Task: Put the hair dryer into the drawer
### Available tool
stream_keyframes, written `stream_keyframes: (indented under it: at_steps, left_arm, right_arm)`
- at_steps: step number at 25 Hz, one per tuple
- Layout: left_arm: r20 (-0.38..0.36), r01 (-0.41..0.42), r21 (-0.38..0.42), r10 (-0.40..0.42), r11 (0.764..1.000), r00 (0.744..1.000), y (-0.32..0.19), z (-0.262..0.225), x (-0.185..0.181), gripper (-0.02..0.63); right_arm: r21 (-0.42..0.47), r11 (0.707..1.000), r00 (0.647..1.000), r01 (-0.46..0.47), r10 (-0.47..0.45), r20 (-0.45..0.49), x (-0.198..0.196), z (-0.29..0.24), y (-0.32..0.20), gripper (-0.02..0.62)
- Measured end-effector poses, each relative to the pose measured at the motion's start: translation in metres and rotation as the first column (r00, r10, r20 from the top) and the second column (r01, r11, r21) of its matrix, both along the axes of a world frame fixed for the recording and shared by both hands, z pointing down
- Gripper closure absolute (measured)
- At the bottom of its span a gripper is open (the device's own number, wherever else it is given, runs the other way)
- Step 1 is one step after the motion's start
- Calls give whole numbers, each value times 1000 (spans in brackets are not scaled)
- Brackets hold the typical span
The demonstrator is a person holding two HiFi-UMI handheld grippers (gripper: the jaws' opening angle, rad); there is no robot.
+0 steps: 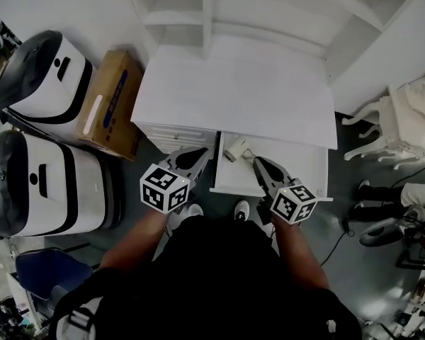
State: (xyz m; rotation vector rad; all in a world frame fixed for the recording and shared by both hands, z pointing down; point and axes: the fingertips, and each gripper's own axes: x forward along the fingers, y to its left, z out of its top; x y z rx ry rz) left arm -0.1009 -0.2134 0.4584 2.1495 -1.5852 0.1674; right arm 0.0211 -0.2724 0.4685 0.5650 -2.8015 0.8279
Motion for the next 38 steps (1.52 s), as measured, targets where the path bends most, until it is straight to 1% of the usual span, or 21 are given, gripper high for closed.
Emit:
stream_keyframes:
  at_steps: [5,8,14,17,19,25,29,33,38]
  left_arm:
    - [1,-70,-4,70,998,998,12,2,8,595]
    - [11,-104,-7,104,995,994,20,6,6,595]
    - [37,-170,-23,171,985,985,32,13,3,595]
    - [33,-173,-13,174,985,984,34,9,3,595]
    - [28,-170,-7,170,985,985,36,6,3,595]
    - [7,-141,1,141,990,990,34,3,6,595]
    - [8,-135,0,135,991,991,27,2,24,595]
    - [18,-137,17,137,990,990,18,-7,45,595]
    - [26,-126,18,126,992,992,16,-9,65,595]
  right_arm:
    - [-30,998,998,-56,57,27,2,1,14,569]
    - [-38,996,996,-81,83,40,-2,3,24,570]
    - [-16,992,991,-125,126,42,-12,5,38,571]
    - [16,993,993,-121,121,18,-14,3,41,569]
    - [21,992,993,-121,121,14,-13,2,40,570]
    - [53,994,995,-100,100,-1,-8,-5,37,571]
    - [67,994,996,-87,88,-4,11,-14,33,571]
    - [65,994,996,-88,89,-7,34,-17,27,571]
    - [41,995,996,-86,86,-8,56,-13,22,571]
